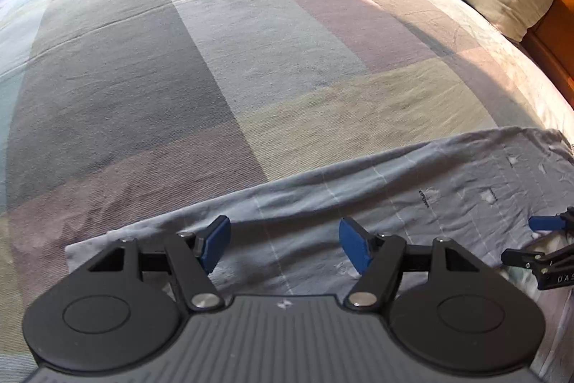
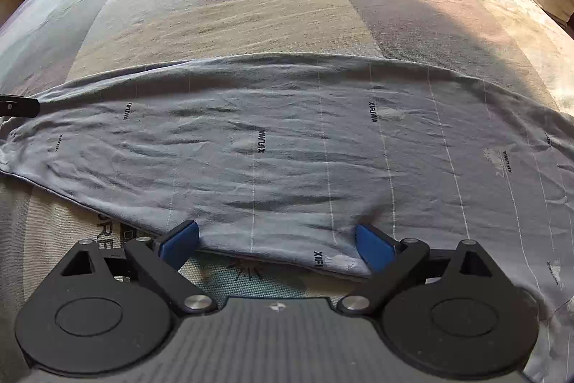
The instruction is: Fold clothes
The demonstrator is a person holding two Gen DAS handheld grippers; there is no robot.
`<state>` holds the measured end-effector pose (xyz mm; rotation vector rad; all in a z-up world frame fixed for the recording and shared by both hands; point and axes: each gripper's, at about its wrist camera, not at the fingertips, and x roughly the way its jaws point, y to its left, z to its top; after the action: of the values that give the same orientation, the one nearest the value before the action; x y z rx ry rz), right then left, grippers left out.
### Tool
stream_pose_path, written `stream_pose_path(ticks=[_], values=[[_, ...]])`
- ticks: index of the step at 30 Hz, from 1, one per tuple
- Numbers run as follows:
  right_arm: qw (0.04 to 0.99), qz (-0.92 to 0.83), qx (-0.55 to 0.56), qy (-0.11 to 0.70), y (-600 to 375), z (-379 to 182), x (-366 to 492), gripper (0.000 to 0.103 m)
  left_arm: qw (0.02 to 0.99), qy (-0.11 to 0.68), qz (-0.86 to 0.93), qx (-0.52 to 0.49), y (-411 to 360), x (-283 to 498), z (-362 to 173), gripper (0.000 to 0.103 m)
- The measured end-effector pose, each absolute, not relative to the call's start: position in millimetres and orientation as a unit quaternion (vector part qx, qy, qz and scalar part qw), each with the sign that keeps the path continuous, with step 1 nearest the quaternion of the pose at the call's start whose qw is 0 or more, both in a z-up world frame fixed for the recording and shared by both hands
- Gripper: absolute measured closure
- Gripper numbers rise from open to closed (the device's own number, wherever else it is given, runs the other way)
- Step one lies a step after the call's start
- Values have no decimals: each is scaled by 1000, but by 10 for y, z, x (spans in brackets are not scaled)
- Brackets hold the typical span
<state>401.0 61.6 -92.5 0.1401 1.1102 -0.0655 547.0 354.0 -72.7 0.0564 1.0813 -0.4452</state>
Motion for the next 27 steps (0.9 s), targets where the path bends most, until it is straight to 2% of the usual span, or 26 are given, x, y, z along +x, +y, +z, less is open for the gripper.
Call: stream_pose_path(ticks=[5, 7, 11, 14, 19, 27], values=[[848, -11, 56, 526, 633, -902, 4017, 6, 851, 505, -142, 22, 3743, 5590, -822, 35], [850, -8, 49, 525, 650, -905, 4024, 6, 856, 502, -123, 13, 3807, 5591, -733, 38], [860, 14, 47, 508, 761, -833, 4125, 7, 861, 479, -168, 13, 3703, 5391, -534, 33], [872, 45, 48, 485, 897, -744, 4269, 7, 853, 480, -206, 17, 3571, 5244, -580, 33], [883, 82, 39, 460, 1065, -676, 4508, 7, 837, 475, -268, -38, 3401, 5329, -661, 34], [865, 83, -4, 496, 1036, -878, 4238, 7, 773, 489, -389, -112, 2591, 5654, -781, 34]])
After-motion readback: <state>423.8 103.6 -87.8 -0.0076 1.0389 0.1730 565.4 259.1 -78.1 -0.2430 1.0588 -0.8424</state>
